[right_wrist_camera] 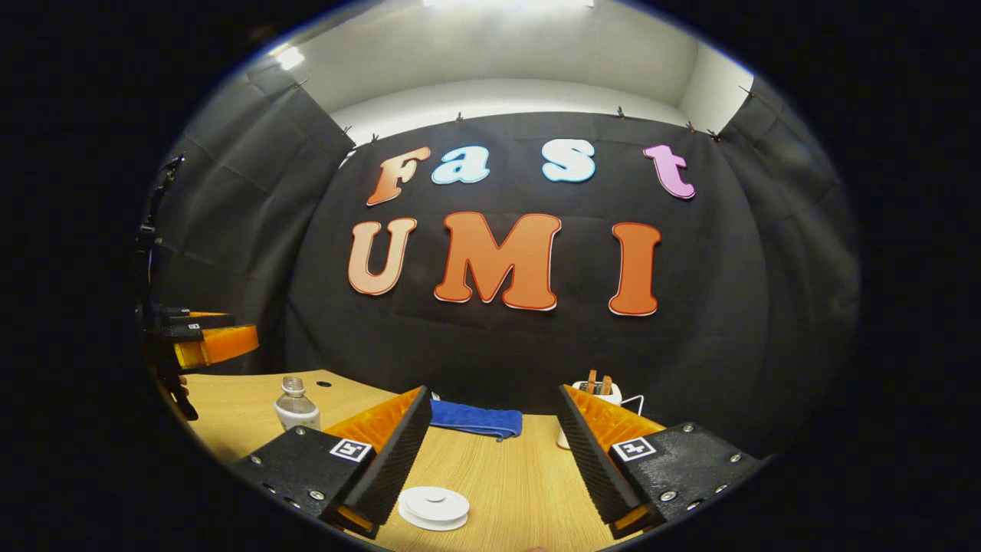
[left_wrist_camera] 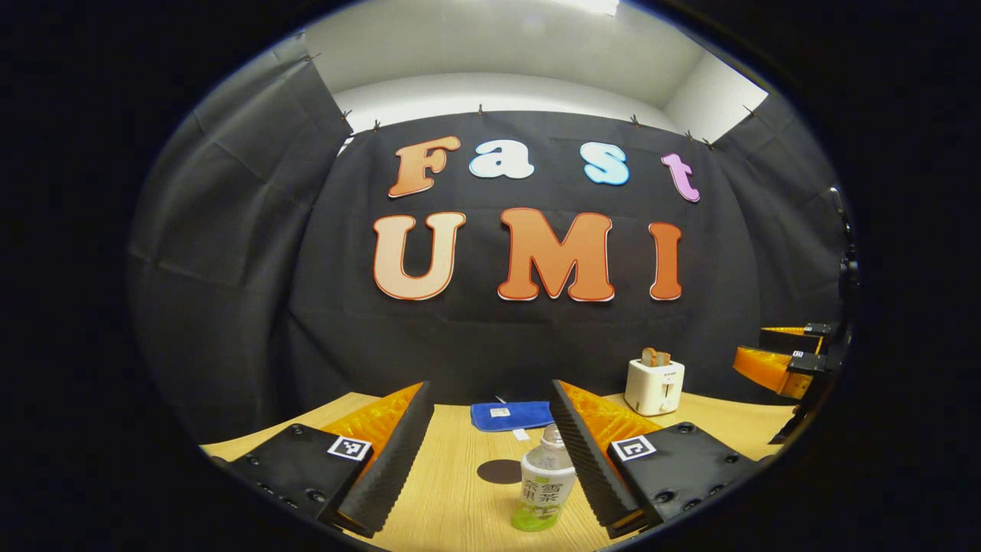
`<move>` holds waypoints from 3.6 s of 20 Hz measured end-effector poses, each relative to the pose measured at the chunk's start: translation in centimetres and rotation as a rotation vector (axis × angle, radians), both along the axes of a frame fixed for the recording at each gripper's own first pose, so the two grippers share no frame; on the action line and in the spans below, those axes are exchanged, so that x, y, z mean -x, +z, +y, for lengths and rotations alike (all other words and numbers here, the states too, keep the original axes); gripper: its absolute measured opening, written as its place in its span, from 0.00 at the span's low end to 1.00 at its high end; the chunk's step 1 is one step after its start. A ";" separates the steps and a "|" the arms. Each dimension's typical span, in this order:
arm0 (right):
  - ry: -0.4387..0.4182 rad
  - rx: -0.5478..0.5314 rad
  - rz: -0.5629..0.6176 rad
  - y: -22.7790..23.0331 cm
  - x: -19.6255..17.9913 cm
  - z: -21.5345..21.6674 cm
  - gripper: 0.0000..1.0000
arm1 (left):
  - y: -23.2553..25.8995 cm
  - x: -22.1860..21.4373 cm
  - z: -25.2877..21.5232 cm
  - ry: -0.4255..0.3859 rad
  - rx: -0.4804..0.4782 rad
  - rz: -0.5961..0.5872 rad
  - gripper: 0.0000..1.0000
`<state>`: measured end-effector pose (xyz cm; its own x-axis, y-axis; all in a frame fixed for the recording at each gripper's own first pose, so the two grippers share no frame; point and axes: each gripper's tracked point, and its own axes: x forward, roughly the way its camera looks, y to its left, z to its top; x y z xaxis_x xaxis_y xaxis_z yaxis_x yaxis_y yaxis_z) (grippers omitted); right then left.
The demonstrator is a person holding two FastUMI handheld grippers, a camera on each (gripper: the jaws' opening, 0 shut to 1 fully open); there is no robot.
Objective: Open the teacup lid with one hand, grasp the water bottle and pour water into the teacup with the other hand; after pouring, place the water bottle on the coaster and then close the teacup lid.
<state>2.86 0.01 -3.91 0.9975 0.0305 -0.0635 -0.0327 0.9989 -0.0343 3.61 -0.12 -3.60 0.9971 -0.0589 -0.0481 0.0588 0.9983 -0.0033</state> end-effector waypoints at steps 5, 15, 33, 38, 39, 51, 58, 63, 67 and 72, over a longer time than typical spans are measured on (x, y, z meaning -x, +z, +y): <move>0.035 0.008 0.051 -2.4 -0.9 0.9 0.98 | -1.4 -0.2 -1.4 -0.041 0.005 0.017 0.98; 0.156 0.024 0.248 -10.2 -0.6 4.7 0.97 | -4.6 1.0 -4.8 -0.131 -0.002 0.070 0.98; 0.248 0.126 0.479 -19.2 -1.0 6.5 0.27 | -11.3 0.5 -6.4 -0.138 -0.081 0.216 0.98; 0.247 0.039 0.451 -17.8 -1.3 6.6 0.19 | -13.4 0.0 -6.5 -0.130 -0.071 0.264 0.97; 0.244 0.036 0.441 -17.5 -1.4 6.4 0.23 | -13.8 -0.1 -6.6 -0.128 -0.064 0.277 0.98; 0.169 -0.001 0.357 -13.2 -0.6 2.6 0.22 | -18.9 -0.6 -6.2 -0.072 -0.028 0.442 0.71; 0.124 -0.018 0.328 -12.0 -0.3 0.2 0.22 | -17.5 -2.5 -5.8 -0.100 -0.354 0.378 0.66; 0.081 -0.033 0.309 -11.6 -0.1 -2.2 0.22 | -18.2 -3.2 -7.0 -0.149 -0.651 0.362 0.65; 0.054 -0.032 0.309 -11.7 0.1 -3.7 0.22 | -19.1 -3.5 -8.2 -0.217 -0.807 0.359 0.67; 0.028 -0.045 0.312 -11.9 0.4 -5.4 0.22 | -19.2 -4.3 -9.3 -0.281 -1.015 0.325 0.62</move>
<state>2.41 -5.38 -15.80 0.9290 0.0669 -0.3640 -0.0617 0.9978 0.0258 7.87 -9.39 -22.75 0.8856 -0.0660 -0.4596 0.4287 0.4964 0.7548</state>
